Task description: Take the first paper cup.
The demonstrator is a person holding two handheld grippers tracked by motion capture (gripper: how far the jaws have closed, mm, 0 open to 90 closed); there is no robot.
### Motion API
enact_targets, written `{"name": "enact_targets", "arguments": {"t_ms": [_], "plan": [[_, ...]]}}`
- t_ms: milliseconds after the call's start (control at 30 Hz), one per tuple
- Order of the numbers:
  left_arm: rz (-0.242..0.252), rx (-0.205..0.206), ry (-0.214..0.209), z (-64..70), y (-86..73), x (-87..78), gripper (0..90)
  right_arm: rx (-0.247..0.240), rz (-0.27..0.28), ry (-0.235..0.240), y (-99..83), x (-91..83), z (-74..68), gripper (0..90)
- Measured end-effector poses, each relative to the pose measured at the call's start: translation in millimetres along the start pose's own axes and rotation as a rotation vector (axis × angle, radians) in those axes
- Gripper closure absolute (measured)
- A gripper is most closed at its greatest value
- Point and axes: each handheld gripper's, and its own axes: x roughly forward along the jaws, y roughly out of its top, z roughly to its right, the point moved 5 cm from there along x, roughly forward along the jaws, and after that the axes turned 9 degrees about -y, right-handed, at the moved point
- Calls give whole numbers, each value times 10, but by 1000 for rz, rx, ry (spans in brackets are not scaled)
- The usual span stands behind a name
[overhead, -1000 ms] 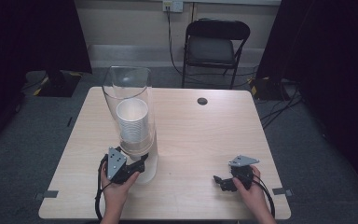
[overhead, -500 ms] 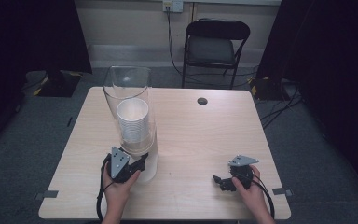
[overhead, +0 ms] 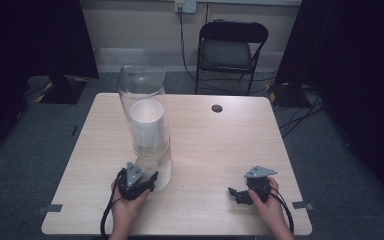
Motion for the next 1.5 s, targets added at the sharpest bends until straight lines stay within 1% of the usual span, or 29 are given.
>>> {"name": "enact_targets", "arguments": {"t_ms": [33, 67, 100, 133, 167, 233, 267, 333, 400, 433, 467, 567, 633, 667, 700, 733, 800, 867, 900, 933, 1000, 1067, 1167, 1233, 1300, 1367, 1400, 1433, 1500], "plan": [[40, 61, -36, 63, 25, -11, 373, 2, -1, 2, 1, -4, -3, 78], [5, 117, -35, 101, 14, -10, 367, 1, -2, 2, 0, -4, -1, 76], [-15, 113, -50, 126, -5, 6, 365, 0, -1, 1, 2, -1, 2, 76], [-6, 116, -56, 128, 1, -4, 363, -2, -1, 6, 2, 0, 3, 76], [-2, 107, -65, 134, -1, -8, 361, -3, -2, 5, 3, 0, 5, 76], [-3, 107, -77, 131, -2, -11, 357, -3, -1, 9, 3, 2, 4, 76], [0, 86, -90, 136, -2, -13, 355, -3, -1, 8, 4, 3, 4, 75], [-16, 95, -101, 149, -15, -21, 351, -7, -2, 9, 5, 4, 7, 75], [-24, 96, -122, 177, -24, -38, 347, -8, 0, 10, 6, 5, 7, 75], [-23, 97, -121, 176, -21, -57, 345, -8, 0, 10, 6, 5, 7, 75], [-19, 85, -130, 175, -20, -72, 344, -7, -2, 9, 5, 4, 7, 75], [-30, 92, -129, 147, -29, -121, 339, -7, -1, 9, 5, 4, 7, 75], [-24, 88, -116, 94, -37, -175, 332, -8, 0, 10, 6, 5, 7, 75], [-20, 75, -109, 50, -45, -215, 329, -7, -2, 9, 4, 4, 7, 75], [-11, 73, -89, -28, -53, -285, 323, -6, -1, 10, 5, 4, 6, 75], [-11, 73, -89, -28, -53, -285, 322, -8, 0, 10, 5, 5, 7, 75], [-7, 66, -62, -146, -65, -366, 321, -7, -2, 10, 5, 4, 7, 75], [-5, 43, -29, -282, -77, -448, 318, -7, -1, 9, 5, 4, 7, 75], [4, 22, -16, -331, -84, -468, 317, -6, -1, 10, 5, 4, 6, 75], [4, 16, -10, -371, -89, -483, 315, -7, -1, 9, 5, 4, 7, 75], [-15, -4, 16, -480, -117, -518, 314, -9, 0, 10, 6, 5, 7, 75], [-33, -15, 28, -542, -145, -526, 311, -7, -1, 10, 5, 4, 7, 75], [-43, -21, 50, -620, -185, -522, 310, -7, -2, 10, 5, 4, 7, 75], [-34, -40, 62, -673, -207, -504, 307, -6, -2, 10, 4, 4, 6, 75], [-42, -45, 77, -739, -233, -488, 307, -7, -1, 10, 5, 5, 6, 75], [-37, -67, 88, -784, -248, -469, 305, -6, -2, 9, 5, 4, 7, 75], [-45, -80, 93, -807, -249, -467, 305, -9, 0, 10, 6, 6, 8, 75], [-36, -82, 100, -828, -244, -456, 304, -7, -2, 9, 5, 4, 7, 75], [-39, -75, 105, -857, -232, -438, 304, -7, -1, 10, 5, 4, 7, 75]]}}
